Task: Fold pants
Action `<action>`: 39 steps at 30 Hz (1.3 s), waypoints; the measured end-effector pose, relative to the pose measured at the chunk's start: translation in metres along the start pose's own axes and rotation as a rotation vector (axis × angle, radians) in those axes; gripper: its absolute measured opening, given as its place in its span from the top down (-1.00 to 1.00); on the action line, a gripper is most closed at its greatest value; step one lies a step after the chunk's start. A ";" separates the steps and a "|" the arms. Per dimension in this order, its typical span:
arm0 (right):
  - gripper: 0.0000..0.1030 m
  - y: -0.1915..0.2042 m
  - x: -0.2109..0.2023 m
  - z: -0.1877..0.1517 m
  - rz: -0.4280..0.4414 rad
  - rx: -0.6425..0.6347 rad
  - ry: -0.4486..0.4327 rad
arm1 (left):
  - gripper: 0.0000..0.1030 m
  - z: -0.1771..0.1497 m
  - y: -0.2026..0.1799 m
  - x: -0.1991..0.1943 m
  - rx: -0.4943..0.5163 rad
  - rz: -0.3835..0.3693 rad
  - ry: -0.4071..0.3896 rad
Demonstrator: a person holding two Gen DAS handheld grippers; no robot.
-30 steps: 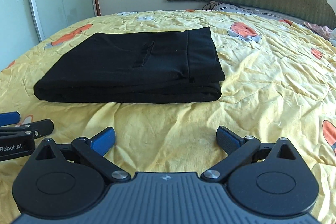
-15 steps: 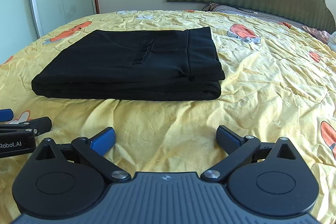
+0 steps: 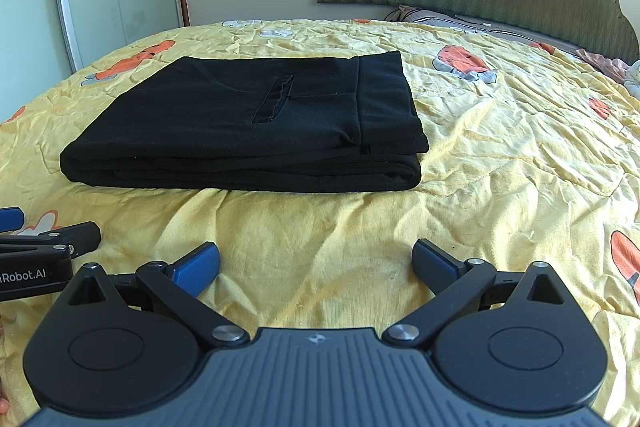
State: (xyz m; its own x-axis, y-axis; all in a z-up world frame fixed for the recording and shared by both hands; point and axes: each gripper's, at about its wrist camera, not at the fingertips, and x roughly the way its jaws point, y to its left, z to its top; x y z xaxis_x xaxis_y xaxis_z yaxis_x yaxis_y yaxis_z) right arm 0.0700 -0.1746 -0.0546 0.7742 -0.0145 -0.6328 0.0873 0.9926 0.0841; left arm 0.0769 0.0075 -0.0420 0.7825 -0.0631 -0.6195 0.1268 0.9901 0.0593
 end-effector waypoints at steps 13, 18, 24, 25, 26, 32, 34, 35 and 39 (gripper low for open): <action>-1.00 0.000 0.000 0.000 0.000 0.000 0.000 | -1.00 0.000 0.005 0.006 -0.031 -0.013 0.017; -1.00 0.000 0.000 0.000 0.000 0.000 0.000 | -1.00 0.000 0.005 0.006 -0.032 -0.013 0.016; -1.00 0.000 0.000 0.000 0.000 0.000 0.000 | -1.00 0.000 0.005 0.006 -0.032 -0.013 0.016; -1.00 0.000 0.000 0.000 0.000 0.000 0.000 | -1.00 0.000 0.005 0.006 -0.031 -0.013 0.016; -1.00 0.000 0.000 0.000 0.000 0.000 0.000 | -1.00 0.000 0.005 0.006 -0.031 -0.013 0.016; -1.00 0.000 0.000 0.000 0.000 0.000 0.000 | -1.00 0.000 0.005 0.006 -0.031 -0.013 0.016; -1.00 0.000 0.000 0.000 0.000 0.000 0.000 | -1.00 0.000 0.005 0.006 -0.032 -0.013 0.016; -1.00 0.000 0.000 0.000 0.000 0.000 0.000 | -1.00 0.000 0.005 0.006 -0.032 -0.013 0.016; -1.00 0.000 0.000 0.000 0.000 0.000 0.000 | -1.00 0.000 0.005 0.006 -0.032 -0.013 0.016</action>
